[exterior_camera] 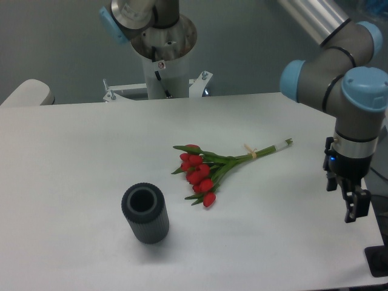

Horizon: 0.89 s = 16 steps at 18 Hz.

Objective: Pick up the flowers from the table
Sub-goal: 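Move the gripper over the tied stems of the red tulip bouquet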

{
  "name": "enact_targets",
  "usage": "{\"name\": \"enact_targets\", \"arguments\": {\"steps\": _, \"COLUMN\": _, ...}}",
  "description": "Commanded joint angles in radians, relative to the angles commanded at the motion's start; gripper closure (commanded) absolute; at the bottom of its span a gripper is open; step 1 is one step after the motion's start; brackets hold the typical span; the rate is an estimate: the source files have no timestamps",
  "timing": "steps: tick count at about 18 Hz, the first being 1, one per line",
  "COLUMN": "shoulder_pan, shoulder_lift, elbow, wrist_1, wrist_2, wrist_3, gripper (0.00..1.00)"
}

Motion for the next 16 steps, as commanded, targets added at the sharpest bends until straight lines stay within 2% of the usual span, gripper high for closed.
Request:
{"name": "enact_targets", "arguments": {"steps": 2, "shoulder_pan": -0.005, "shoulder_lift": 0.057, "elbow": -0.083, "wrist_1": 0.003, "wrist_2": 0.0, "wrist_3": -0.155, "gripper": 0.0}}
{"name": "enact_targets", "arguments": {"steps": 4, "shoulder_pan": -0.005, "shoulder_lift": 0.1, "elbow": -0.137, "wrist_1": -0.003, "wrist_2": 0.002, "wrist_3": -0.256, "gripper": 0.0}}
{"name": "enact_targets", "arguments": {"steps": 8, "shoulder_pan": -0.003, "shoulder_lift": 0.161, "elbow": -0.268, "wrist_1": 0.001, "wrist_2": 0.02, "wrist_3": -0.33, "gripper": 0.0}}
{"name": "enact_targets", "arguments": {"steps": 10, "shoulder_pan": -0.003, "shoulder_lift": 0.177, "elbow": -0.304, "wrist_1": -0.011, "wrist_2": 0.089, "wrist_3": -0.323, "gripper": 0.0}}
{"name": "enact_targets", "arguments": {"steps": 13, "shoulder_pan": -0.047, "shoulder_lift": 0.184, "elbow": -0.328, "wrist_1": -0.084, "wrist_2": 0.288, "wrist_3": -0.314, "gripper": 0.0}}
{"name": "enact_targets", "arguments": {"steps": 16, "shoulder_pan": -0.101, "shoulder_lift": 0.183, "elbow": -0.333, "wrist_1": -0.126, "wrist_2": 0.301, "wrist_3": -0.329, "gripper": 0.0}}
